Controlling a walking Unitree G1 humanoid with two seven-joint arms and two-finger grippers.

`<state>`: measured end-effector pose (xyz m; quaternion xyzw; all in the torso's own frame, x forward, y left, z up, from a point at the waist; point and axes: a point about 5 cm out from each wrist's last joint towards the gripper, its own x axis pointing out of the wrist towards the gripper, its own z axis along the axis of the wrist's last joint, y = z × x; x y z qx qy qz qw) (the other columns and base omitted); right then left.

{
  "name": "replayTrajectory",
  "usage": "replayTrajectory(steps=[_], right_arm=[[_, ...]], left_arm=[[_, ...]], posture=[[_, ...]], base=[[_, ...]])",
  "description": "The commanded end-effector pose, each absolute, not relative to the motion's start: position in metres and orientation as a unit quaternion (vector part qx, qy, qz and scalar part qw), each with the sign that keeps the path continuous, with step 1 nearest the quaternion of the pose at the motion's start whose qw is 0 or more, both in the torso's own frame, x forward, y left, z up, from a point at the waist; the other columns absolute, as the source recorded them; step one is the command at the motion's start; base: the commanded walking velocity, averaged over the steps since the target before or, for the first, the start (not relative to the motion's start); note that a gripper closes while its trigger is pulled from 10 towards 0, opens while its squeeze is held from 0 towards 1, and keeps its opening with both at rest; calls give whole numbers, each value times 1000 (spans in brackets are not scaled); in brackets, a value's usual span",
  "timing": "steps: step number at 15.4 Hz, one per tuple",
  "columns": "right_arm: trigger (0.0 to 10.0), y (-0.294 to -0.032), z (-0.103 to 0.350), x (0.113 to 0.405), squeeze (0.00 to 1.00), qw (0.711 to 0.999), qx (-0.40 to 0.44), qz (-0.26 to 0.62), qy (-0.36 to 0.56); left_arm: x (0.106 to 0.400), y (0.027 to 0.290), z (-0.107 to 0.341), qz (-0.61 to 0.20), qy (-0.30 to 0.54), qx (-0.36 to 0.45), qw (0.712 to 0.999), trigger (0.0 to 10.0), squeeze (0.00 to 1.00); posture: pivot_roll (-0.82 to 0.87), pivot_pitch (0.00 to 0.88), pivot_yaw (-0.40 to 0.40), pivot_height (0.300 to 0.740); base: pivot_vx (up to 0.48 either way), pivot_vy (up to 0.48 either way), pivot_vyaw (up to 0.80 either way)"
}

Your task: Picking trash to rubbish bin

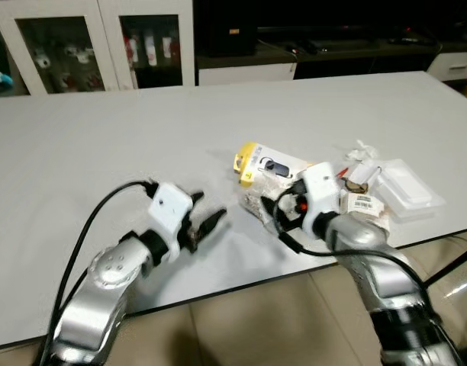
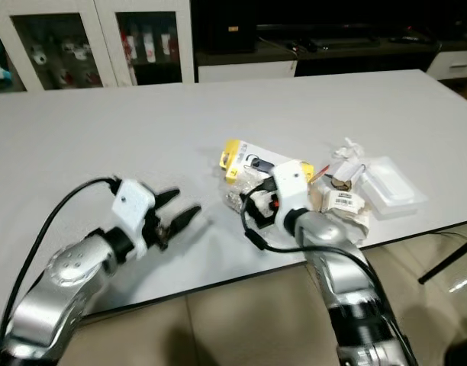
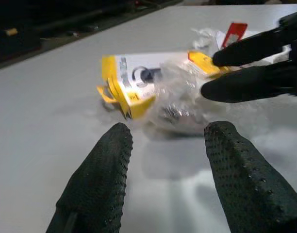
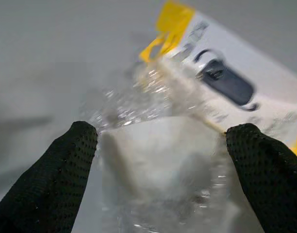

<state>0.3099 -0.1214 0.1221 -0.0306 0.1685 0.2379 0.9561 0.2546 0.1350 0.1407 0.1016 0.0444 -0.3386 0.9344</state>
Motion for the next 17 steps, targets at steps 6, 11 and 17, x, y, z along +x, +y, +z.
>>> replayTrajectory(steps=[6,11,17], right_arm=[[10000,-125,92,324,0,951,-76,187,236],[10000,-117,68,323,0,952,-69,177,239],[0,-112,76,327,0,958,-59,185,211]], left_arm=[[247,132,144,-391,59,111,912,10000,0],[245,129,144,-410,65,108,903,10000,0],[245,131,143,-404,67,109,906,10000,0]], posture=[[31,0,-45,740],[30,0,-32,740],[34,0,-42,740]], base=[[0,0,0],[0,0,0],[0,0,0]])
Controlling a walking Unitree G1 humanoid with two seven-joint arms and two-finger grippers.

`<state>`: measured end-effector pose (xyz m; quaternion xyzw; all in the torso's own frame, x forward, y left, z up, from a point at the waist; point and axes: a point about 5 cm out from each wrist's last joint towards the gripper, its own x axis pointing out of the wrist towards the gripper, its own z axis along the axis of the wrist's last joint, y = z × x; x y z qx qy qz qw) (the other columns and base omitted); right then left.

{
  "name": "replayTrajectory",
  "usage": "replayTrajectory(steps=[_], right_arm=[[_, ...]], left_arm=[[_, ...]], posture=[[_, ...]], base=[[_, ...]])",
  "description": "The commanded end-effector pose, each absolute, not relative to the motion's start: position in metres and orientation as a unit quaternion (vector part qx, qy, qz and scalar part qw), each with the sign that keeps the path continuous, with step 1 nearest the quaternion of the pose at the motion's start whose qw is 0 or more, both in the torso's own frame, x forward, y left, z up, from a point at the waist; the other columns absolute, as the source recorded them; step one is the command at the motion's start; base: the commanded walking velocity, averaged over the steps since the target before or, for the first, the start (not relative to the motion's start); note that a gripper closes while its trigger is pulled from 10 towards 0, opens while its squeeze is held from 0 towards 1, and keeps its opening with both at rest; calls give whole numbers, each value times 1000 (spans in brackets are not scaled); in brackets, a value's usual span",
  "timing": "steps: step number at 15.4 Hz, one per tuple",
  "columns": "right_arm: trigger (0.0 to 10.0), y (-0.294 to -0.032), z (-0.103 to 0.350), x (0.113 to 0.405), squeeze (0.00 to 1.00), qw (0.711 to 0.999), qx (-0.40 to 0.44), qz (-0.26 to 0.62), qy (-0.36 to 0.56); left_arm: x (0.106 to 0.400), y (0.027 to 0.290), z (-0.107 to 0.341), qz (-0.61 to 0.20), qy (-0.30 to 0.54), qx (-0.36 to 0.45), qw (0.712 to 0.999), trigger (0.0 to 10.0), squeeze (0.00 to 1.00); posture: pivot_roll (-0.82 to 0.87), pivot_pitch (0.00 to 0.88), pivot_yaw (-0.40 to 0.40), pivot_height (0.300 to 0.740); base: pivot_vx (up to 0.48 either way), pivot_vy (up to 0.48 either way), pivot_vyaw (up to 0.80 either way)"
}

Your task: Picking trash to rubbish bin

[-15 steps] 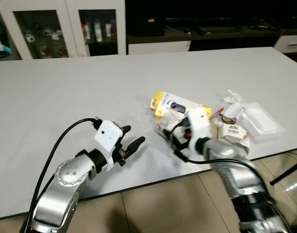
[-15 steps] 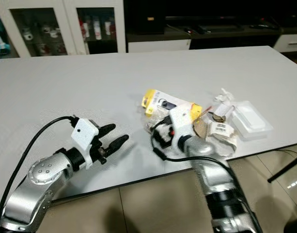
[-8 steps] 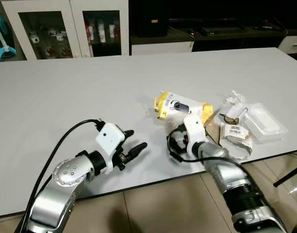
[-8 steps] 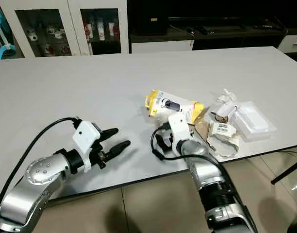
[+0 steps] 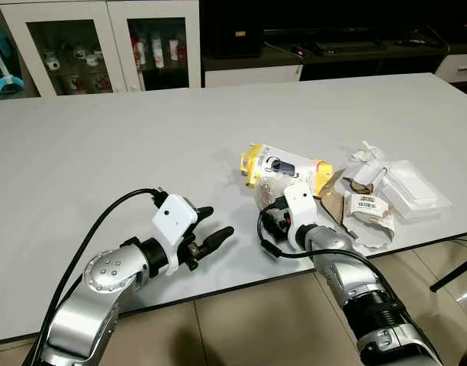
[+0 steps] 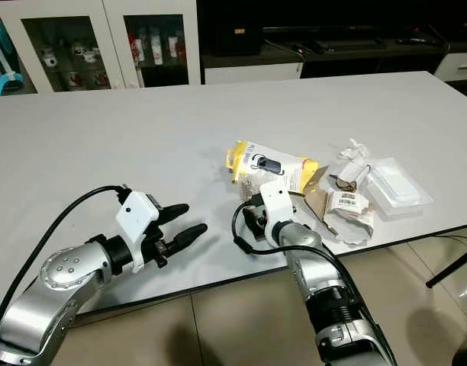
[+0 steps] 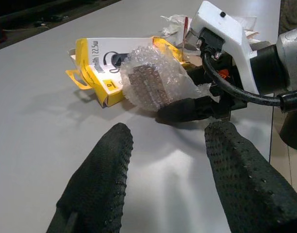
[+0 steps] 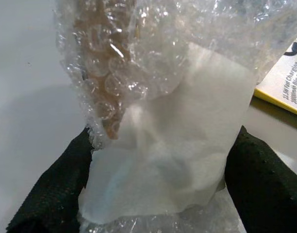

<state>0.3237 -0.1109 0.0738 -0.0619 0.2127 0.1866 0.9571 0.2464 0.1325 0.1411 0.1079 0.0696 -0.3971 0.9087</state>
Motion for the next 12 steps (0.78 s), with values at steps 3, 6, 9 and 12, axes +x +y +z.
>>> replayTrajectory(steps=[3,6,9,12], right_arm=[[0,-109,81,327,0,962,-54,185,195],[0,-111,83,328,0,964,-52,183,187],[0,-112,87,328,0,966,-50,180,176],[0,-112,105,329,0,976,-38,178,117]], left_arm=[[247,130,143,-400,65,115,907,10000,0],[250,130,144,-399,59,116,908,10000,0],[254,130,145,-397,56,120,908,10000,0],[258,130,145,-385,54,112,915,10000,0]], posture=[[30,0,-36,740],[20,0,-26,740],[14,0,-16,740],[13,0,-16,740]], base=[[0,0,0],[0,0,0],[0,0,0],[0,0,0]])
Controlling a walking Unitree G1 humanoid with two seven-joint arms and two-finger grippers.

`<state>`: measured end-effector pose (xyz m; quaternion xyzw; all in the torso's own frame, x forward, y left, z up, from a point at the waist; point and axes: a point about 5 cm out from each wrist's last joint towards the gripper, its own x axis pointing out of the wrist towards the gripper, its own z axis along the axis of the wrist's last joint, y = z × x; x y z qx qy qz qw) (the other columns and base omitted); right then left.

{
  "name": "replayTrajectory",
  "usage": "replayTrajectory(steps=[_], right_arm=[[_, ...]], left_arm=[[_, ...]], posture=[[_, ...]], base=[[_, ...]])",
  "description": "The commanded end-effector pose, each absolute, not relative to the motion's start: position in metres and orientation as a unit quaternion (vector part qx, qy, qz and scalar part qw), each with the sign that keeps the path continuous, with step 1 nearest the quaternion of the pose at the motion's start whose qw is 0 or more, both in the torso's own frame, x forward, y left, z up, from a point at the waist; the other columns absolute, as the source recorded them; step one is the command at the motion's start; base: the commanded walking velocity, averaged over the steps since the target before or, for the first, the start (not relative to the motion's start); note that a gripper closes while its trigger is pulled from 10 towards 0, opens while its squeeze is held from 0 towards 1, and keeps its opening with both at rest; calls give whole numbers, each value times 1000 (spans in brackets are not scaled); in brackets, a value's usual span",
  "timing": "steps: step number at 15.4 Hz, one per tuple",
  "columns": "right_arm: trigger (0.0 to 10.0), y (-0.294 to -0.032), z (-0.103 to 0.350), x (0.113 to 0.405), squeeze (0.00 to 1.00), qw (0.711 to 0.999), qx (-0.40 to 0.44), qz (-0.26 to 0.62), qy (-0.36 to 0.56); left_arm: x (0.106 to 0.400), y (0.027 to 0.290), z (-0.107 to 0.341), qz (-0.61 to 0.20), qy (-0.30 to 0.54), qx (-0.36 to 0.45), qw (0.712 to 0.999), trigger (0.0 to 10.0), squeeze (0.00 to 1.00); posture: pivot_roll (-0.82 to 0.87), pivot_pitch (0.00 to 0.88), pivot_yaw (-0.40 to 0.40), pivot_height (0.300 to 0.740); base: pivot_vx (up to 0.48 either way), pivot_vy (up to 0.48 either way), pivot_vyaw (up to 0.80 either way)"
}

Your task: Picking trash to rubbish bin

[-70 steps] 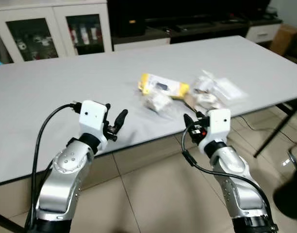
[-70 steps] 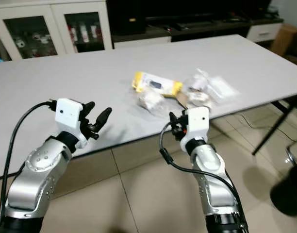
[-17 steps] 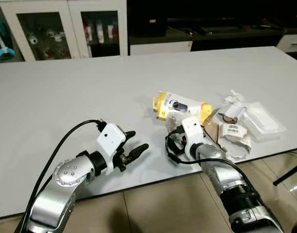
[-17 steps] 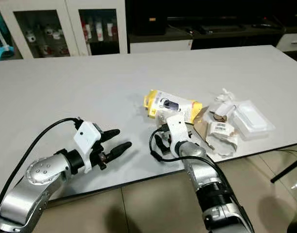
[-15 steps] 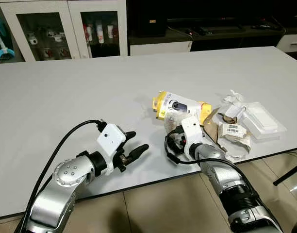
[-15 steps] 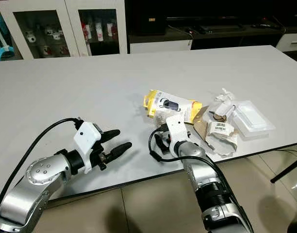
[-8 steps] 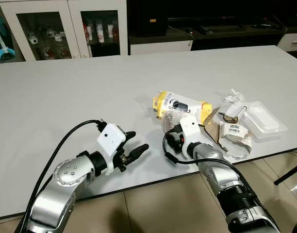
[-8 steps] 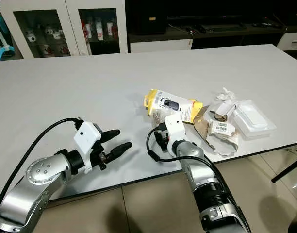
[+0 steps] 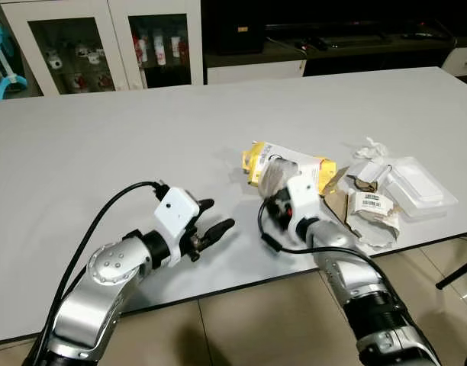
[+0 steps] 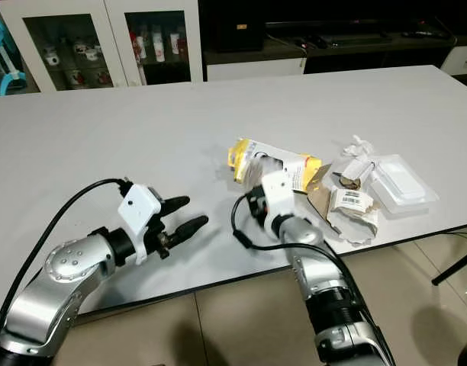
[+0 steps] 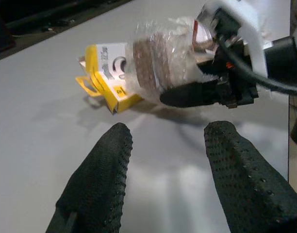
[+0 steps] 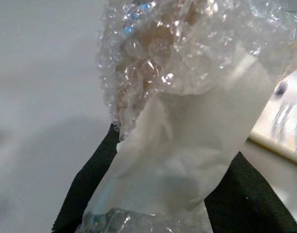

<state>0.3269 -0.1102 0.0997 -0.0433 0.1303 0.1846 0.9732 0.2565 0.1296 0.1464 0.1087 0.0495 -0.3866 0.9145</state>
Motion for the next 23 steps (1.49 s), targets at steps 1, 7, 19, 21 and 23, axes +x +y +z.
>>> replayTrajectory(steps=[1,7,19,21,23], right_arm=[[0,-111,116,327,0,979,-34,184,80],[8353,-118,166,306,0,985,5,165,-48],[10000,-122,148,287,0,989,32,142,27],[10000,-124,147,287,0,989,33,142,31],[10000,-123,144,286,0,988,30,148,39]], left_arm=[[258,132,145,-379,57,97,918,10000,0],[274,147,167,-256,2,67,964,10000,0],[268,152,160,-195,29,85,977,10000,0],[268,149,159,-195,34,98,975,10000,0],[263,149,155,-192,44,99,975,10000,0]], posture=[[12,0,-15,740],[8,0,-23,740],[-15,97,-23,740],[-3,94,-47,740],[3,90,-52,740]], base=[[0,0,0],[0,0,0],[0,0,0],[0,0,0],[0,0,0]])
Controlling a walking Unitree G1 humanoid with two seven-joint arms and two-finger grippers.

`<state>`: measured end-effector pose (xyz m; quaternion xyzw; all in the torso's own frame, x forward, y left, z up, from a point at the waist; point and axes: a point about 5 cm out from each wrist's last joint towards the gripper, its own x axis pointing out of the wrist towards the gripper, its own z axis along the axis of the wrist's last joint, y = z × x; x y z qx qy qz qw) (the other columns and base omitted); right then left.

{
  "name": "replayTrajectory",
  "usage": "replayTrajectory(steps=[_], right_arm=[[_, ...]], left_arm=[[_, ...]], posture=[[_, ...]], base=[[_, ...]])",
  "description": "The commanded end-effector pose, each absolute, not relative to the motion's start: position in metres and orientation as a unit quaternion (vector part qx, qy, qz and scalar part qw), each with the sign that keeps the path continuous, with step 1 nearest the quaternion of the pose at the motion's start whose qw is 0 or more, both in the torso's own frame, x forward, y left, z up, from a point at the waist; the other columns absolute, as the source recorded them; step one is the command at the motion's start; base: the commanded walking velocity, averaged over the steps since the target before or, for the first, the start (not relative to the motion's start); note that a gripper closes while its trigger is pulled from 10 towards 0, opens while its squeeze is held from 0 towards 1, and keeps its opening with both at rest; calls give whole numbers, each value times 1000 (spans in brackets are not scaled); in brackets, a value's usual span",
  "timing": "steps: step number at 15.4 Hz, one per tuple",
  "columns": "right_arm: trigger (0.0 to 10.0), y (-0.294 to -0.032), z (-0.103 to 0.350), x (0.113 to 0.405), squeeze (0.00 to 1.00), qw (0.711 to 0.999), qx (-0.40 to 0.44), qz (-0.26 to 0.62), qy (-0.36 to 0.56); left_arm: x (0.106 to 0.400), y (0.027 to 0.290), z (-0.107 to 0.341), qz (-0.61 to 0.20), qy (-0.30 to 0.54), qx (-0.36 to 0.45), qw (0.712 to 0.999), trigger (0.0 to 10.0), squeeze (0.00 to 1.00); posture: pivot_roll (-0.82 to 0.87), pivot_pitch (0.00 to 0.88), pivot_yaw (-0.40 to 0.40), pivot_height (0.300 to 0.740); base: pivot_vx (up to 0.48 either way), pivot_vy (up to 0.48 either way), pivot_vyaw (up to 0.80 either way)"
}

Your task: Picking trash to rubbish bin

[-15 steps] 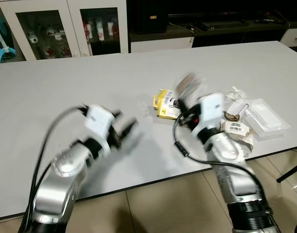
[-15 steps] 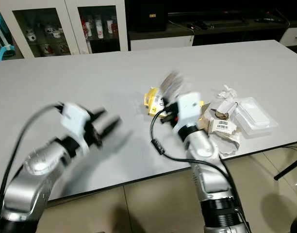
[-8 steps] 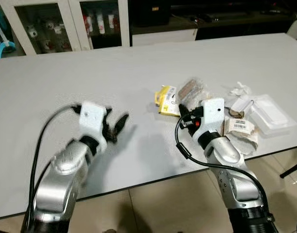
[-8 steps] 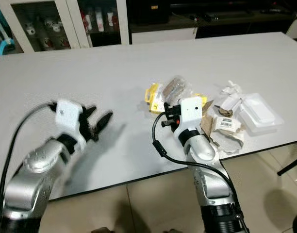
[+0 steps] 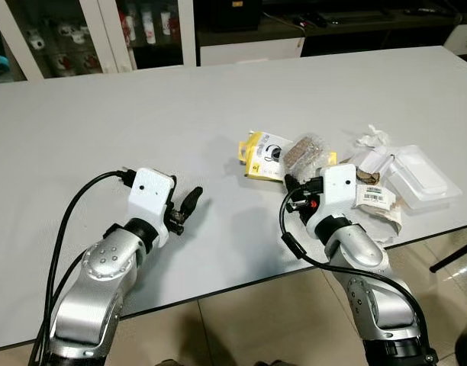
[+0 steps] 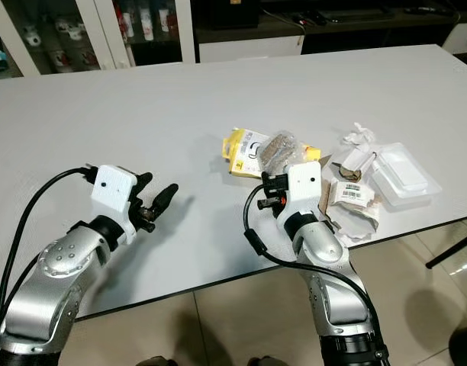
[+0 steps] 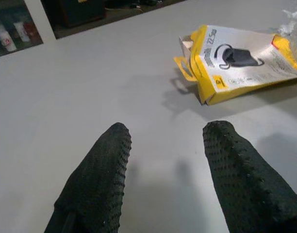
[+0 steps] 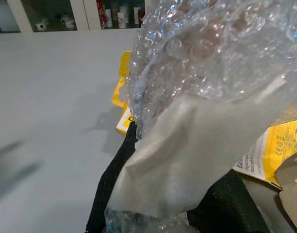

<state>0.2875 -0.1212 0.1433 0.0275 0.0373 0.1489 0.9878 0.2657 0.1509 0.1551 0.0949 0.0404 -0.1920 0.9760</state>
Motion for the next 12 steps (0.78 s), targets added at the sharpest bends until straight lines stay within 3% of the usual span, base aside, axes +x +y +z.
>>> replayTrajectory(steps=[1,7,12], right_arm=[[10000,-123,144,286,0,988,30,148,40],[10000,-124,141,283,0,989,35,138,48],[10000,-129,139,279,0,989,31,133,52]], left_arm=[[262,149,154,-193,46,101,975,10000,0],[262,147,151,-208,57,109,970,10000,0],[263,147,151,-211,60,110,969,10000,0]], posture=[[2,90,-50,740],[-1,98,-37,740],[-13,92,-38,740]], base=[[0,0,0],[0,0,0],[-257,0,0]])
